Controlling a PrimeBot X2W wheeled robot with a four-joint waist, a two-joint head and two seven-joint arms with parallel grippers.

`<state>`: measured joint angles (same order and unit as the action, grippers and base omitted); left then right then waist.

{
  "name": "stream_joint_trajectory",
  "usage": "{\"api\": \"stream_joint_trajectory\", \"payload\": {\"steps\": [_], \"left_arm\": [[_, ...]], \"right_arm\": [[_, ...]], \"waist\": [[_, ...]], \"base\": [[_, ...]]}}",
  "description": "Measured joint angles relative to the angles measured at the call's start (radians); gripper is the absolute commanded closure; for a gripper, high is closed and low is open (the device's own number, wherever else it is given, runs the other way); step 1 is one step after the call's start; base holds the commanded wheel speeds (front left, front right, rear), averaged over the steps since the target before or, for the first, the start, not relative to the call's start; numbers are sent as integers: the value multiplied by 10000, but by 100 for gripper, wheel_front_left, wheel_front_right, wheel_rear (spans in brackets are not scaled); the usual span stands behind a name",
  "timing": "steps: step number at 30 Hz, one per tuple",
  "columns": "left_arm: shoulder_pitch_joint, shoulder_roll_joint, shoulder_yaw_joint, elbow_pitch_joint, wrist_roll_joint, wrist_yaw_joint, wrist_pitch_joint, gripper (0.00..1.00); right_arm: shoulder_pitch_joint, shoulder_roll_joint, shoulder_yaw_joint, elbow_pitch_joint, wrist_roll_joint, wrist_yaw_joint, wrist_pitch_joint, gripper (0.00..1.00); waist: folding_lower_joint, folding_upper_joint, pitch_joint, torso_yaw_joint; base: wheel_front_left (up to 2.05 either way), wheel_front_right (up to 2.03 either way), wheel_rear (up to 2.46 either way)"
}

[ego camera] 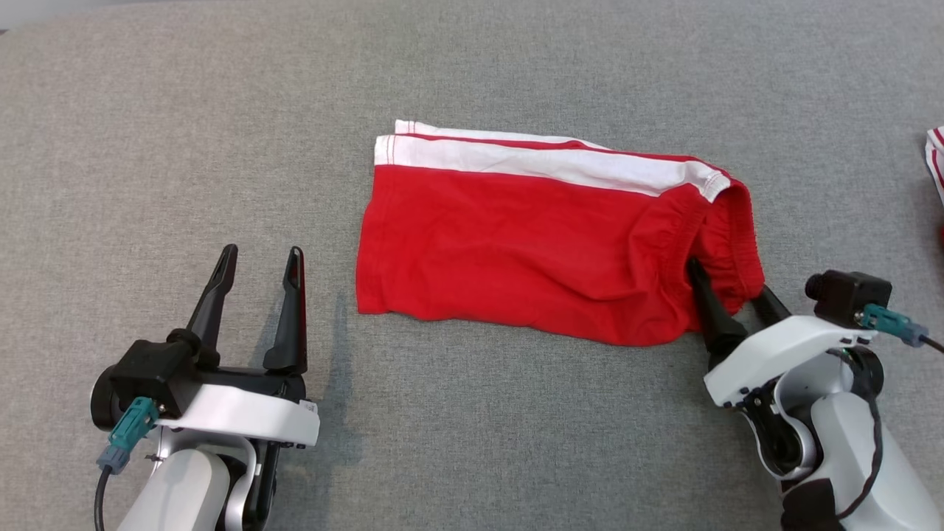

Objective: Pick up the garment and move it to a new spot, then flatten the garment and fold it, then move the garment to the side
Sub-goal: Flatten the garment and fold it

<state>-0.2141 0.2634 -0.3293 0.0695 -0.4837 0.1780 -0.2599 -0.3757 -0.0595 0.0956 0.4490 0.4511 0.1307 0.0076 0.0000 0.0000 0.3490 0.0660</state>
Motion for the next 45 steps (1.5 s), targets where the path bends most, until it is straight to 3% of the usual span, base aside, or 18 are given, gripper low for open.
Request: {"api": "stream_joint_trajectory", "payload": {"steps": [1,2,4,12,18,21,32,38,45], "left_arm": [[-10,-12,2,13,4,-12,0,0],[-29,-15,0,31,6,-27,0,0],[-102,-27,13,48,21,-69,0,0],[-140,-46,142,82,90,-102,0,0],[-103,0,188,79,102,-100,0,0],[-100,46,217,71,102,-94,0,0],[3,142,169,29,54,-86,130,0],[-13,155,4,2,159,-36,234,0],[-196,61,-219,75,230,-44,263,0]], "right_arm": [[-105,-21,127,105,146,0,-8,0],[-201,-31,234,176,428,0,-56,18],[-378,-153,499,303,734,0,-173,100],[-236,-711,704,-2,2917,6,-437,100],[453,-1783,-286,-113,4098,2,-477,100],[506,-1981,-876,-29,4619,0,-493,100],[-163,-736,-303,-1482,5919,-2,261,100],[-869,-130,600,-1751,5344,-2,439,100],[-1685,75,1682,-600,4236,-2,205,100]], "waist": [[0,0,32,-10],[0,0,62,-21],[0,0,112,-47],[0,0,154,-320],[0,0,101,-609],[0,0,70,-727],[0,0,-190,-1016],[0,0,-209,-851],[0,0,-99,-290]], "base": [[0,0,0],[0,0,0],[0,0,0],[0,0,0],[0,0,0],[0,0,0],[0,0,0],[0,0,0],[0,0,0]]}}
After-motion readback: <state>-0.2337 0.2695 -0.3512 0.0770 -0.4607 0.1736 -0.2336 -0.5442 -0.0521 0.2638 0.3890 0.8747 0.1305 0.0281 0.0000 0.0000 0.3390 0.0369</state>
